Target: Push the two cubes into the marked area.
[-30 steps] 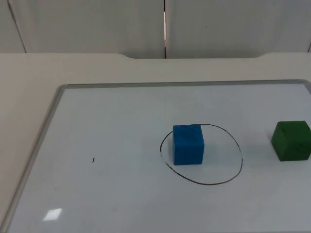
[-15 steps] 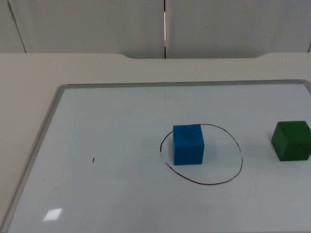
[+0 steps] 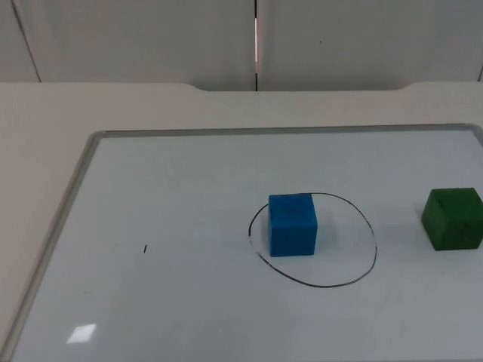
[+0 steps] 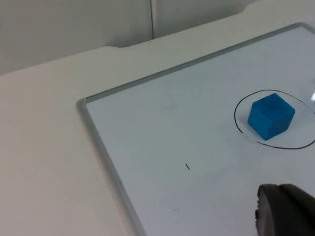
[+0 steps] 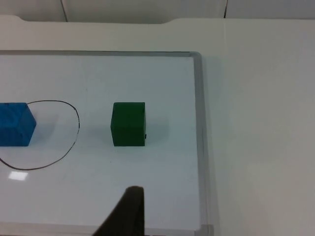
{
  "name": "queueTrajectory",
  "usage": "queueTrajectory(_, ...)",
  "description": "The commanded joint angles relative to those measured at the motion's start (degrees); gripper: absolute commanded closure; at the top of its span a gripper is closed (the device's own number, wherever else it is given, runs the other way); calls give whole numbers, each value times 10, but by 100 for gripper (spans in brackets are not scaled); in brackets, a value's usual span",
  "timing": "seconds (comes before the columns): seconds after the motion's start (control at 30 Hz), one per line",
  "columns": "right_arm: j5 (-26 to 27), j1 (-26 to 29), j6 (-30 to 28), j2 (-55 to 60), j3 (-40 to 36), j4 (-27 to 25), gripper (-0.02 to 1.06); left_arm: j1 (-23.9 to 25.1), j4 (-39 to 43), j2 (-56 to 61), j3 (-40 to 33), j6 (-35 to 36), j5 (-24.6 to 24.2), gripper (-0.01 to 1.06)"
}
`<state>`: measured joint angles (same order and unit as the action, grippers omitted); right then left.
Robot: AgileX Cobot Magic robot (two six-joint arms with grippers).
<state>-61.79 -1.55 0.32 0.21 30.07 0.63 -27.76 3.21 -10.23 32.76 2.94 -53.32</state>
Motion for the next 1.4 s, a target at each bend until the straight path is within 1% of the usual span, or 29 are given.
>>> queueTrajectory(0.0, 0, 2, 1, -2, -5, -1, -1, -1, 6, 20, -1, 9, -16, 105)
queueTrajectory(0.07, 0, 2, 1, -2, -5, -1, -1, -1, -3, 48, -11, 9, -28, 105)
queueTrajectory(0.17, 0, 2, 1, -2, -5, -1, -1, -1, -13, 67, -29, 9, -29, 105)
queueTrajectory(0.37, 0, 2, 2, -2, -5, 3, -1, -1, -24, 89, -28, 3, -36, 105)
queueTrajectory(0.43, 0, 2, 2, -2, -5, 3, -1, -1, -25, 91, -28, -3, -51, 105)
queueTrajectory(0.47, 0, 2, 2, -2, -5, 3, -1, -1, -27, 94, -31, -15, -67, 105)
queueTrajectory(0.5, 0, 2, 2, -2, -5, 3, -1, -1, -27, 94, -31, -15, -67, 105)
queueTrajectory(0.57, 0, 2, 2, -2, -5, 3, -1, -1, -27, 102, -46, -26, -83, 105)
queueTrajectory(0.9, 0, 2, 2, -2, -5, 4, -1, -1, -38, 102, -44, -42, -83, 105)
queueTrajectory(1.03, 0, 2, 2, -2, -5, 4, 4, -1, -38, 102, -44, -42, -83, 105)
queueTrajectory(1.17, 0, 2, 2, -2, -5, 4, 7, -1, -38, 102, -44, -41, -83, 105)
queueTrajectory(1.27, 0, 2, 2, -2, -5, 4, 13, -1, -38, 102, -44, -41, -83, 105)
queueTrajectory(1.3, 0, 2, 2, -2, -5, 4, 13, -1, -38, 102, -44, -41, -83, 105)
queueTrajectory(1.37, 3, 2, 2, -2, -5, 6, 28, -1, -38, 102, -44, -39, -83, 105)
